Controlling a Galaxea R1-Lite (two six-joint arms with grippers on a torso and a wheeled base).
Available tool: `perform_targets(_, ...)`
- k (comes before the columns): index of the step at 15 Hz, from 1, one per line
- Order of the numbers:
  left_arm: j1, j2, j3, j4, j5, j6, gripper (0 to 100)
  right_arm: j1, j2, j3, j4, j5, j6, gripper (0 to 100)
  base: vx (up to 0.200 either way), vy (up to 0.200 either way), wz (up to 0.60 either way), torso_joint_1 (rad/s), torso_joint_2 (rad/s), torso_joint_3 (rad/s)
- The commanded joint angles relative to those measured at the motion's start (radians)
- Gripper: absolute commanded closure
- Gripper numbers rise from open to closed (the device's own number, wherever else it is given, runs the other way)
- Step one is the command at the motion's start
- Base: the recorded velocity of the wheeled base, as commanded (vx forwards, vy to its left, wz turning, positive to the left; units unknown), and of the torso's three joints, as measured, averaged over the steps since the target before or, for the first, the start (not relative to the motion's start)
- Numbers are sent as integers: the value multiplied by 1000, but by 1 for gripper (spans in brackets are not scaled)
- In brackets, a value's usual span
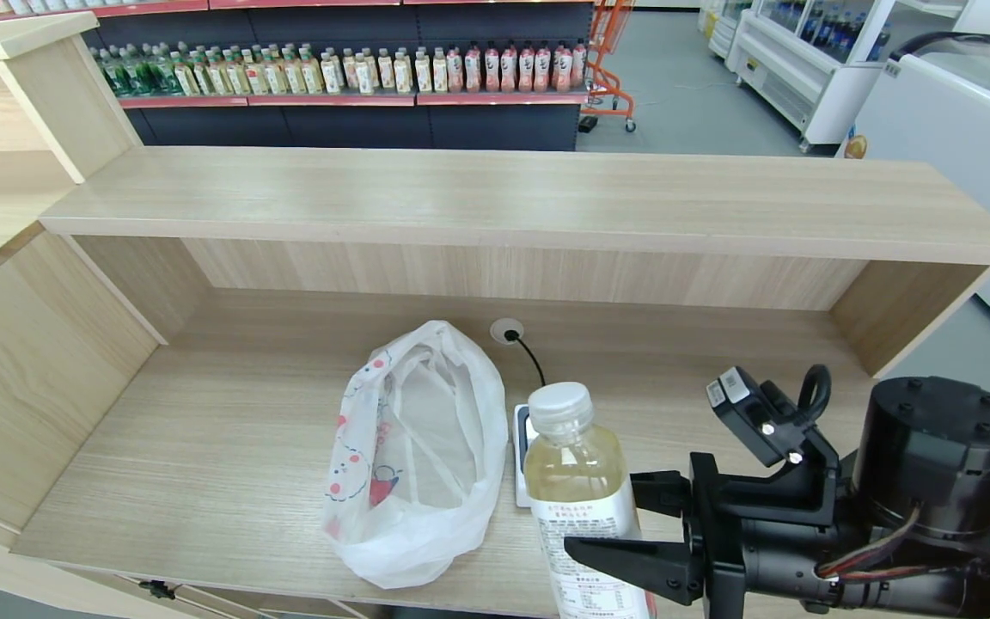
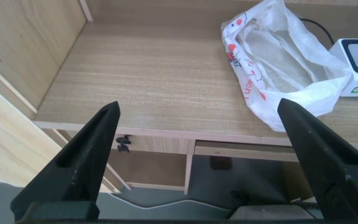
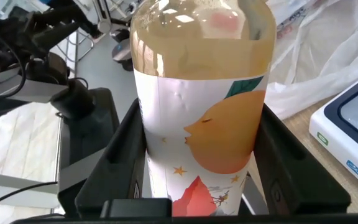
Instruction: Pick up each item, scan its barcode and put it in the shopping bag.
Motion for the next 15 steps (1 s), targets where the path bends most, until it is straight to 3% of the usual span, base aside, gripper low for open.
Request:
perform_targets(1,0,0,0,0,0,0,0,1,14,-2,0,1,-1,100,0,0,0,0,0,0)
perform_targets(15,0,0,0,0,0,0,0,-8,46,-42,0,3,2,100,0,0,0,0,0,0)
